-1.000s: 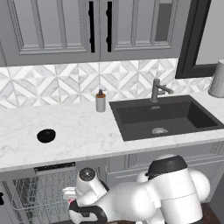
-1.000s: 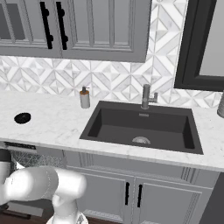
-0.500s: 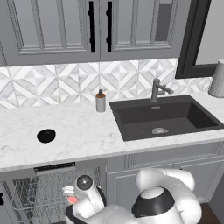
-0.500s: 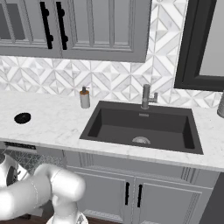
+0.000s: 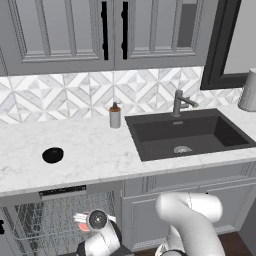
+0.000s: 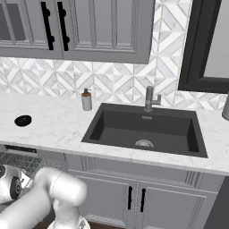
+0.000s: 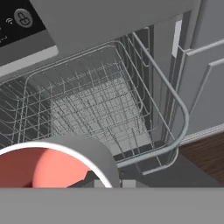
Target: Pick up the cup and bowl from the counter, place them in the dishwasher, and close the dishwasher door.
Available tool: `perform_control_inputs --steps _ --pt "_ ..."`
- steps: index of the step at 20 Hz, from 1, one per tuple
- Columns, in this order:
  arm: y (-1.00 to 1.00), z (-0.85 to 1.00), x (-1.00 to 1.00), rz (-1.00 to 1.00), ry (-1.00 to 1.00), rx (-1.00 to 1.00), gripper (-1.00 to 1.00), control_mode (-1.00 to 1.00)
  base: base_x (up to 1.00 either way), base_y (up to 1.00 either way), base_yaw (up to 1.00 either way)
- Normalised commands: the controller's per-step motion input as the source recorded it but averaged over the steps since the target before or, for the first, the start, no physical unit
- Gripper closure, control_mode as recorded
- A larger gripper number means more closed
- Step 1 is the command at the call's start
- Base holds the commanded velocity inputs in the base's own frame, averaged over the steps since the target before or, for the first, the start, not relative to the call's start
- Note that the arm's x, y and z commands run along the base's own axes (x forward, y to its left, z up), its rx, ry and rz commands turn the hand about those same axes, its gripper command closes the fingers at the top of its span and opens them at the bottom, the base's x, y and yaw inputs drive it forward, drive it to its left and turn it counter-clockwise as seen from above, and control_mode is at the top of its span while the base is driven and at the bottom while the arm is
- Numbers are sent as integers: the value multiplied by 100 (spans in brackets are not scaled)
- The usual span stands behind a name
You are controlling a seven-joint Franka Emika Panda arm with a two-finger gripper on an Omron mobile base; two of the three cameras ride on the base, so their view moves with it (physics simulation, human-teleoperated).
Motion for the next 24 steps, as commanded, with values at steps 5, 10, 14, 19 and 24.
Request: perform_control_inputs --steps 5,10,14,19,24 --pt "0 -6 18 -2 -6 0 100 -100 0 0 0" --pt "0 -23 11 0 -8 0 100 -100 0 0 0" --pt "0 -11 18 0 -4 0 100 -100 0 0 0" --pt "0 -1 4 0 -1 0 100 -100 0 0 0" --pt "0 -1 0 0 -4 0 100 -100 0 0 0"
